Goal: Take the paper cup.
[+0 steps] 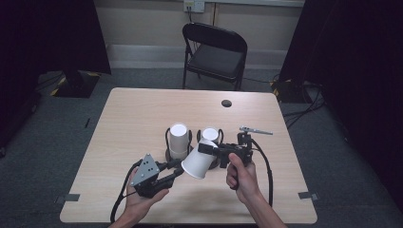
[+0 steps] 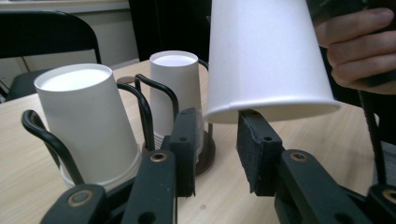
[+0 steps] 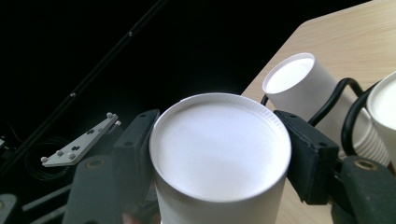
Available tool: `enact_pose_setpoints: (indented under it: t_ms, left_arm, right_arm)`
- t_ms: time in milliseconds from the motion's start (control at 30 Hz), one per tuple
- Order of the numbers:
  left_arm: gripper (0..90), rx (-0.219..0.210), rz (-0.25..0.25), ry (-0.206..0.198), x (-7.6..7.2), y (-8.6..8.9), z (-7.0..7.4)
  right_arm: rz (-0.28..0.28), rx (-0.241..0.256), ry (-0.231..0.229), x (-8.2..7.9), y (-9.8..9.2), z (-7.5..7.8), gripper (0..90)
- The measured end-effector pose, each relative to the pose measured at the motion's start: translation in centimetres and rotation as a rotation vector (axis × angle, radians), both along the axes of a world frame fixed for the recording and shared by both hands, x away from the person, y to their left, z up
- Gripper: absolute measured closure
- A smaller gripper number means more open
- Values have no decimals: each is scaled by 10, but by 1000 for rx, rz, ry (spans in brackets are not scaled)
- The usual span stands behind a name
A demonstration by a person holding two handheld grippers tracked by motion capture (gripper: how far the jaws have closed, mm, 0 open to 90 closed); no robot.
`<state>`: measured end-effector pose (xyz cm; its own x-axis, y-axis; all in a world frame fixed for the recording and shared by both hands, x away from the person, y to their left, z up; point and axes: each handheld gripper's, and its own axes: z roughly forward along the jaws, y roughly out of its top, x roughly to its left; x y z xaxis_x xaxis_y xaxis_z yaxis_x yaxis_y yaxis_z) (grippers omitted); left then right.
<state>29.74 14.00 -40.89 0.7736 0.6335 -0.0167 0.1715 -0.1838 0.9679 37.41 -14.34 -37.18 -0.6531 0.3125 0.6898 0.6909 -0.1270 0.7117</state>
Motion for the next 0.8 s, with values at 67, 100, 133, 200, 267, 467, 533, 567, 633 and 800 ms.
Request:
enact_pose_setpoints:
  t_ms: [67,100,133,200,267,467,533,567,633,800]
  left_arm:
    - [699,-2,8,-6,0,-1,0]
    - [705,-5,5,-9,0,-2,-1]
    - [711,-5,11,-16,-1,-2,-1]
    - [727,-10,18,-25,-2,-2,0]
    - [737,-19,28,-39,-4,-3,1]
    - [734,-5,56,-118,-12,-7,6]
    - [725,-7,54,-124,-12,-8,7]
    - [721,-14,70,-136,-13,-9,7]
    - [720,-17,78,-145,-13,-10,7]
    - [758,-21,84,-136,-12,-9,8]
  right_arm:
    - [4,7,8,-1,2,0,345]
    - [20,22,19,-1,5,1,345]
    - [25,26,28,-2,6,1,345]
    - [41,42,39,-3,10,1,345]
    - [50,44,52,-5,12,1,345]
    - [76,57,69,-9,19,2,345]
    - [90,65,75,-10,22,3,345]
    - [96,66,76,-11,23,3,345]
    - [106,65,75,-12,25,4,345]
    - [123,63,81,-12,28,2,343]
